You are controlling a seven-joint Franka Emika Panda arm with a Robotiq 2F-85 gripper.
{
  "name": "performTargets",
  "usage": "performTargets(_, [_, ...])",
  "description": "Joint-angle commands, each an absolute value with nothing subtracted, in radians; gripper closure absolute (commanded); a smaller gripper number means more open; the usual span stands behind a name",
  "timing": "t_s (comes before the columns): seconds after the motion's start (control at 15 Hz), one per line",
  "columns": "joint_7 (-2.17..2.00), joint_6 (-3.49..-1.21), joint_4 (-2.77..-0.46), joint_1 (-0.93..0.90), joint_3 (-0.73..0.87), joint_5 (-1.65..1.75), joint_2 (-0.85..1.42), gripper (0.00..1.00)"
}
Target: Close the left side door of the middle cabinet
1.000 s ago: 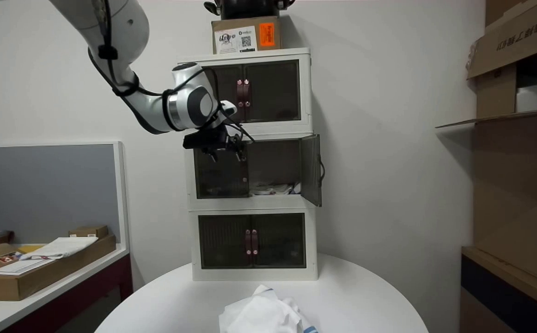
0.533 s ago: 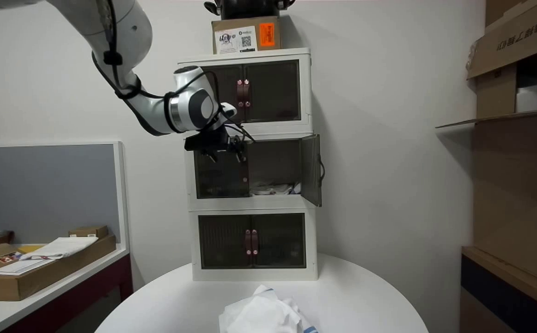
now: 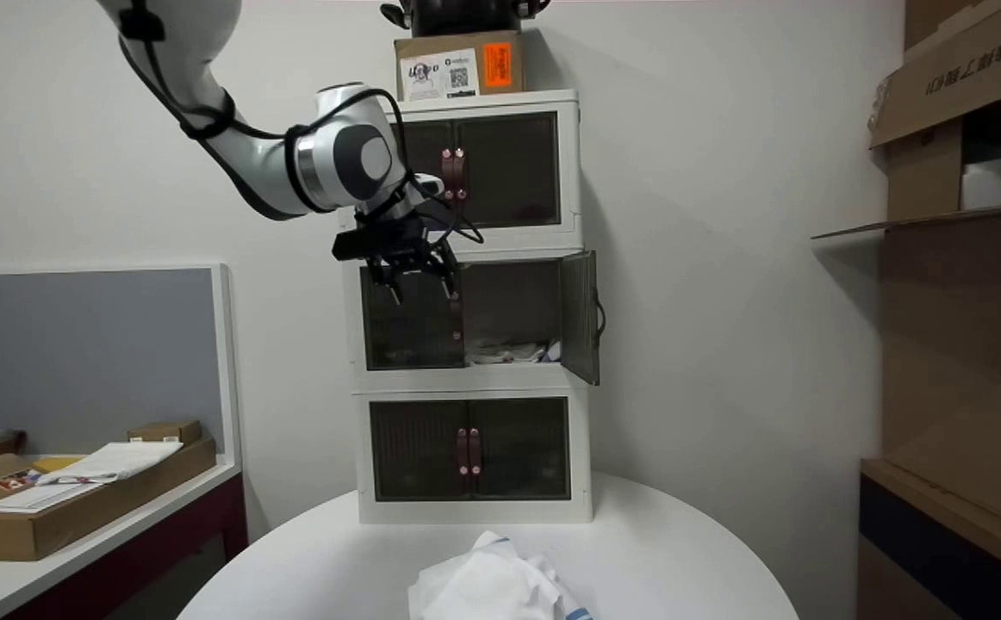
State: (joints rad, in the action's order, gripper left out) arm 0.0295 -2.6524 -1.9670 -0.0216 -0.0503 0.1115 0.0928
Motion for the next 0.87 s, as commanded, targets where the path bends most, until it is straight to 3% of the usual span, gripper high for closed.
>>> performTargets(0.0, [0.06,-2.613,-2.219,-0.017,-0.04,0.072,-0.132,0.0])
performTargets(0.53, [0.064,-2.581,-2.611,-0.04,-0.007,0.062,-0.55,0.0])
performTargets(0.6, [0.079,-2.548,-2.63,-0.058,0.006,0.034,-0.581,0.0])
performTargets(0.67, [0.038,-2.592,-2.557,-0.02,-0.024,0.085,-0.476,0.0])
performTargets(0.8, [0.047,-2.565,-2.606,-0.037,-0.015,0.063,-0.546,0.0])
